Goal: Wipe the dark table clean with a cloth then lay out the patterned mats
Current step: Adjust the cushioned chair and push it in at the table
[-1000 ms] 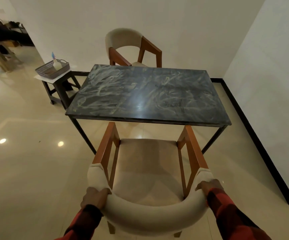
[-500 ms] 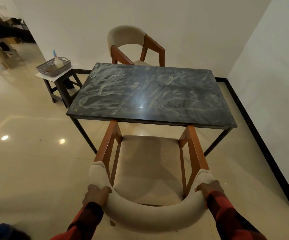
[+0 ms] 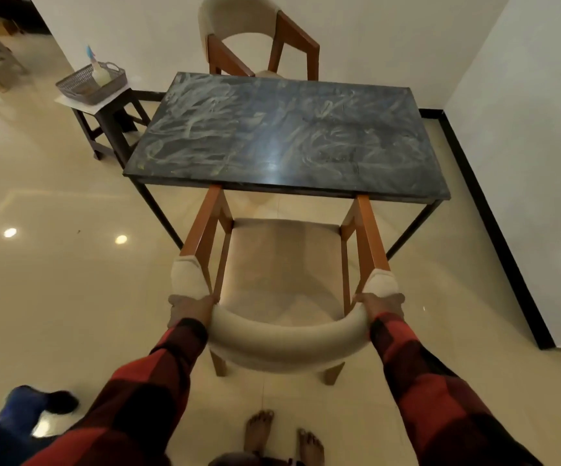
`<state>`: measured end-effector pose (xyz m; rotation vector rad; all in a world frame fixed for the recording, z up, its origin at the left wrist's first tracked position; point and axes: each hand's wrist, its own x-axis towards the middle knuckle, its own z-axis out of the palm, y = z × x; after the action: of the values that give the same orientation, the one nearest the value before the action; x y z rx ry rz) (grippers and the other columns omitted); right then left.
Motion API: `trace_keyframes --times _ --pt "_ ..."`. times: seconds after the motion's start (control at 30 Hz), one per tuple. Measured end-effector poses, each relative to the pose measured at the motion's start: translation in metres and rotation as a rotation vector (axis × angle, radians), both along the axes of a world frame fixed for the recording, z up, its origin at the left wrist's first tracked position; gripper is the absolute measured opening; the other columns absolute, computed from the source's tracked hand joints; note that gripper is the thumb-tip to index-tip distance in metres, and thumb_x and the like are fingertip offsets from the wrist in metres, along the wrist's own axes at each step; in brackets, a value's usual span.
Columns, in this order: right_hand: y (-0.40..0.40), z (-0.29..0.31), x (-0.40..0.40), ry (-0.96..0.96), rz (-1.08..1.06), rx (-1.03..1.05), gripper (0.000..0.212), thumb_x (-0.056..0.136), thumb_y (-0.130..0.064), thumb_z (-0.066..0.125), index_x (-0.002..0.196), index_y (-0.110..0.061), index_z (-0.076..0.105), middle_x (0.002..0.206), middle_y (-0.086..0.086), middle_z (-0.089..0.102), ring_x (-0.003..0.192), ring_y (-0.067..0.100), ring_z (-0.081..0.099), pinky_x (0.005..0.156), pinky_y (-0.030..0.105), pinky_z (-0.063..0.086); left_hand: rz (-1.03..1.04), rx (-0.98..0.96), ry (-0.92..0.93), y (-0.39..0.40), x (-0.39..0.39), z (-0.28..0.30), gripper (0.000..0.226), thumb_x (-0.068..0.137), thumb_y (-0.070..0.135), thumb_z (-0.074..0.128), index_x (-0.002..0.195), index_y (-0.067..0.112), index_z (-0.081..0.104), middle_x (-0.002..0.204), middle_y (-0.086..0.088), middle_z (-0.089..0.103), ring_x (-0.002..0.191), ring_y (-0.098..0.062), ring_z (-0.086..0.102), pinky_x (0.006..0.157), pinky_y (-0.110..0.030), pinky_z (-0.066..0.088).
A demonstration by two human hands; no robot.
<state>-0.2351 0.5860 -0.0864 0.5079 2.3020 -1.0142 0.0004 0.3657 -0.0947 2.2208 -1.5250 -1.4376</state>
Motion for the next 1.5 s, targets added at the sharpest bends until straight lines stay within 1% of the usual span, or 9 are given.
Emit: trace_keyframes --times 0.27,0.47,0.67,0.77,0.93,1.17,1.27,1.37,1.5 --pt "0.009 -0.017 0.046 -0.096 -0.091 -0.093 0.105 0.068 -0.031 0.076 0.153 -0.023 0.017 0.108 0.014 0.057 0.089 0.037 0.060 0.079 0.052 0.059 0.111 0.095 0.142 0.053 -0.003 0.006 0.122 0.074 0.021 0.084 0.153 0.037 -0.007 0.139 -0.024 0.042 0.110 -0.050 0.054 0.065 -0.060 0.060" --pt "0.003 -0.021 0.043 -0.100 -0.070 -0.069 0.087 0.080 -0.030 0.068 0.153 -0.013 0.024 0.123 0.021 0.059 0.103 0.041 0.063 0.087 0.054 0.057 0.111 0.069 0.059 0.047 -0.010 0.006 0.113 0.082 0.015 0.076 0.156 0.024 -0.009 0.141 -0.026 0.042 0.118 -0.050 0.051 0.088 -0.064 0.053" --pt "0.017 -0.014 0.043 -0.149 -0.019 -0.135 0.091 0.081 -0.032 0.074 0.153 -0.015 0.021 0.119 0.015 0.056 0.101 0.037 0.060 0.085 0.053 0.058 0.121 0.063 0.113 0.053 -0.006 0.006 0.118 0.074 0.025 0.085 0.153 0.034 -0.002 0.139 -0.022 0.043 0.113 -0.049 0.055 0.070 -0.062 0.059" --pt "0.026 -0.015 0.047 -0.172 -0.104 -0.231 0.096 0.075 -0.033 0.081 0.149 -0.018 0.022 0.115 0.012 0.053 0.096 0.033 0.056 0.080 0.050 0.059 0.152 -0.015 0.141 0.068 -0.002 0.002 0.118 0.064 0.033 0.090 0.149 0.034 0.008 0.138 -0.020 0.044 0.111 -0.045 0.054 0.077 -0.062 0.058" --pt "0.013 -0.009 0.080 -0.378 -0.235 -0.352 0.077 0.076 -0.030 0.080 0.130 -0.024 0.026 0.090 0.008 0.043 0.071 0.027 0.046 0.065 0.047 0.055 0.218 0.029 0.234 0.104 -0.013 0.002 0.136 0.063 0.024 0.092 0.153 0.041 -0.008 0.143 -0.019 0.039 0.114 -0.045 0.053 0.069 -0.055 0.061" --pt "0.018 -0.003 0.080 -0.303 -0.097 -0.359 0.116 0.079 -0.035 0.079 0.156 -0.017 -0.007 0.134 0.019 0.042 0.108 0.039 0.056 0.077 0.051 0.060 0.219 -0.078 0.236 0.112 -0.023 0.013 0.125 0.070 0.016 0.088 0.156 0.032 -0.001 0.144 -0.020 0.035 0.118 -0.047 0.050 0.072 -0.055 0.060" --pt "0.041 -0.010 0.084 -0.230 0.141 -0.319 0.120 0.077 -0.056 0.075 0.156 -0.014 -0.004 0.135 0.016 0.050 0.111 0.036 0.059 0.089 0.046 0.057 0.068 -0.208 0.164 0.130 -0.025 0.013 0.108 0.072 0.026 0.087 0.153 0.027 0.015 0.150 -0.018 0.026 0.127 -0.049 0.043 0.092 -0.062 0.053" --pt "0.068 -0.016 0.085 0.004 0.382 -0.175 0.110 0.077 -0.068 0.066 0.154 -0.014 0.009 0.142 0.014 0.049 0.121 0.035 0.056 0.102 0.046 0.049 -0.239 -0.395 0.068 0.161 -0.030 0.004 0.090 0.079 0.042 0.080 0.151 0.028 0.029 0.164 -0.010 0.003 0.148 -0.048 0.009 0.114 -0.066 0.027" --pt "0.088 -0.023 0.088 0.585 0.933 0.270 0.092 0.091 -0.051 0.058 0.155 -0.036 -0.006 0.164 0.016 0.004 0.142 0.044 0.032 0.109 0.056 0.038 -0.913 -0.619 -0.196 0.186 -0.021 -0.018 0.080 0.081 0.066 0.065 0.149 0.047 0.026 0.166 0.001 -0.014 0.150 -0.034 -0.022 0.109 -0.076 0.016"
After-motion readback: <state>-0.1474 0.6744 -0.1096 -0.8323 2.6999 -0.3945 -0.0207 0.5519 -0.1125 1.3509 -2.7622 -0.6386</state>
